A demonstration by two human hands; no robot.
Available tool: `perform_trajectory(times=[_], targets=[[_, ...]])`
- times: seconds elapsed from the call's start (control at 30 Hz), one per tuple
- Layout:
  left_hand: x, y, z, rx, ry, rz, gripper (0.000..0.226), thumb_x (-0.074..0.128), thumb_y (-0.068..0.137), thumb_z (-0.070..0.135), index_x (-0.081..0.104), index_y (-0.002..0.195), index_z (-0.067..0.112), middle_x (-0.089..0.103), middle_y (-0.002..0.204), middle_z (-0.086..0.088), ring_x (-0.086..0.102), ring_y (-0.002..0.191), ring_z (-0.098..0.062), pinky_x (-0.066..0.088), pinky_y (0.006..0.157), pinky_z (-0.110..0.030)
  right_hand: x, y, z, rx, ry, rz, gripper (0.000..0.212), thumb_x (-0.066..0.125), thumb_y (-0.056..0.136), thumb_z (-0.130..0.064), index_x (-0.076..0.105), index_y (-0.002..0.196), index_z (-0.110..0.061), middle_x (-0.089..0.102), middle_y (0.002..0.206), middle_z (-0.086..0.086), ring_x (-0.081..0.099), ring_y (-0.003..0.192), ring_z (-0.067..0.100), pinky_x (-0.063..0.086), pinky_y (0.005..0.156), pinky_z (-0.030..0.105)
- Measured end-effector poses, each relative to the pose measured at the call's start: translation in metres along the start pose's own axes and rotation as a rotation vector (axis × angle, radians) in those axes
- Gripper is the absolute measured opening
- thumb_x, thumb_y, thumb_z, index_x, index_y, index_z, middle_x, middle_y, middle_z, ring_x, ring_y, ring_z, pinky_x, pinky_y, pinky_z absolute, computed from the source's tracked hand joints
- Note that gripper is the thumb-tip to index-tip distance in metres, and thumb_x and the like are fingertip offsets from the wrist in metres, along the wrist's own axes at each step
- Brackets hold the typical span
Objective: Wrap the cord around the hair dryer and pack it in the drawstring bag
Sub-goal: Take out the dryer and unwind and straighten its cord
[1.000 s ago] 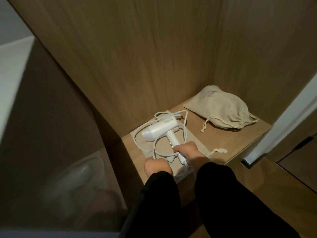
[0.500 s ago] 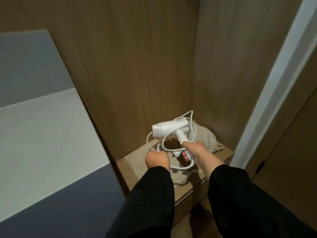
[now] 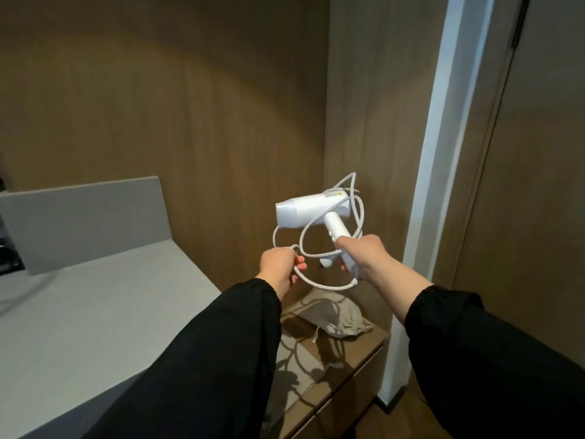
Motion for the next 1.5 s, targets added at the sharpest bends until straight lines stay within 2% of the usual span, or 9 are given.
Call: perform_trajectory(times=[0.13, 0.23, 0.47, 0.73, 0.9, 1.07, 1.2, 1.37, 1.5], targets=[[-0.052, -0.026, 0.051, 0.122, 0.081, -0.063, 0.016, 0.045, 0.085, -0.005, 0.056, 0.088, 0.007, 0.061, 0.066, -0.008, 0.056, 0.054, -0.015, 0.038, 0.046, -0.022, 0.025, -0.045, -0.029, -0.028, 0.026, -0.105, 0.035, 0.067, 0.085, -0.012, 0.056, 0.114, 0.003, 0.061, 0.100, 0.016, 0.061, 0.068, 0.019, 0.048, 0.051, 0.024], [-0.102, -0.042, 0.074, 0.225, 0.104, -0.058, 0.026, 0.049, 0.081, -0.006, 0.059, 0.098, 0.011, 0.062, 0.065, -0.009, 0.056, 0.056, -0.016, 0.042, 0.048, -0.023, 0.056, -0.077, -0.041, -0.030, 0.045, -0.166, 0.029, 0.065, 0.087, -0.014, 0.056, 0.110, 0.001, 0.061, 0.088, 0.013, 0.059, 0.062, 0.016, 0.048, 0.049, 0.022], [-0.212, -0.065, 0.087, 0.478, 0.265, 0.102, 0.027, 0.047, 0.082, -0.006, 0.063, 0.098, 0.009, 0.063, 0.068, -0.010, 0.058, 0.062, -0.019, 0.051, 0.057, -0.029, 0.150, -0.119, -0.039, 0.015, 0.042, -0.326, 0.029, 0.064, 0.089, -0.018, 0.052, 0.112, -0.005, 0.057, 0.090, 0.011, 0.057, 0.072, 0.018, 0.049, 0.058, 0.024], [-0.284, -0.052, 0.057, 0.396, 0.272, 0.243, 0.023, 0.047, 0.085, -0.004, 0.066, 0.089, 0.009, 0.058, 0.065, -0.009, 0.052, 0.059, -0.018, 0.045, 0.057, -0.028, 0.223, -0.135, -0.015, 0.083, -0.095, -0.404, 0.036, 0.064, 0.090, -0.022, 0.054, 0.121, -0.005, 0.059, 0.105, 0.012, 0.057, 0.072, 0.017, 0.048, 0.049, 0.018], [-0.303, -0.047, 0.059, 0.376, 0.248, 0.411, 0.017, 0.054, 0.085, 0.010, 0.069, 0.087, 0.003, 0.049, 0.063, -0.006, 0.041, 0.058, -0.020, 0.037, 0.055, -0.028, 0.245, -0.140, -0.005, 0.123, -0.076, -0.422, 0.029, 0.057, 0.093, -0.018, 0.055, 0.116, 0.000, 0.057, 0.082, 0.014, 0.051, 0.055, 0.017, 0.046, 0.043, 0.020], [-0.307, -0.048, 0.060, 0.420, 0.747, 0.559, 0.025, 0.047, 0.079, 0.006, 0.044, 0.055, 0.012, 0.041, 0.054, -0.004, 0.034, 0.052, -0.021, 0.028, 0.051, -0.024, 0.255, -0.138, 0.001, 0.048, -0.162, -0.368, 0.023, 0.057, 0.091, -0.015, 0.057, 0.109, -0.002, 0.057, 0.073, 0.013, 0.051, 0.051, 0.019, 0.048, 0.046, 0.025], [-0.299, -0.045, 0.059, 0.398, 1.187, 0.544, 0.013, 0.048, 0.081, 0.009, 0.060, 0.077, 0.011, 0.061, 0.077, -0.004, 0.054, 0.069, -0.024, 0.038, 0.058, -0.027, 0.250, -0.134, -0.001, -0.064, -0.280, -0.358, 0.013, 0.057, 0.091, -0.020, 0.053, 0.099, -0.012, 0.055, 0.079, 0.006, 0.054, 0.062, 0.016, 0.046, 0.052, 0.026], [-0.293, -0.035, 0.057, 0.613, 1.420, 0.557, 0.023, 0.049, 0.082, 0.008, 0.067, 0.095, 0.012, 0.056, 0.105, -0.007, 0.048, 0.097, -0.026, 0.042, 0.076, -0.031, 0.254, -0.131, 0.008, -0.177, -0.297, -0.311, 0.016, 0.052, 0.092, -0.026, 0.057, 0.084, -0.014, 0.057, 0.078, 0.002, 0.051, 0.067, 0.013, 0.041, 0.058, 0.024], [-0.283, -0.035, 0.058, 0.845, 1.240, 0.419, 0.026, 0.050, 0.083, 0.006, 0.071, 0.095, 0.015, 0.063, 0.101, -0.001, 0.048, 0.100, -0.021, 0.040, 0.082, -0.030, 0.252, -0.126, 0.014, -0.286, -0.339, -0.269, 0.029, 0.053, 0.089, -0.027, 0.046, 0.067, -0.009, 0.041, 0.060, 0.003, 0.037, 0.057, 0.016, 0.030, 0.056, 0.028]])
Point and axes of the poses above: each hand's wrist, its own y-axis towards the middle knuckle, its own x-axis out of the palm, z = x × y, the point moved 3 cm from there along y, towards the middle knuckle
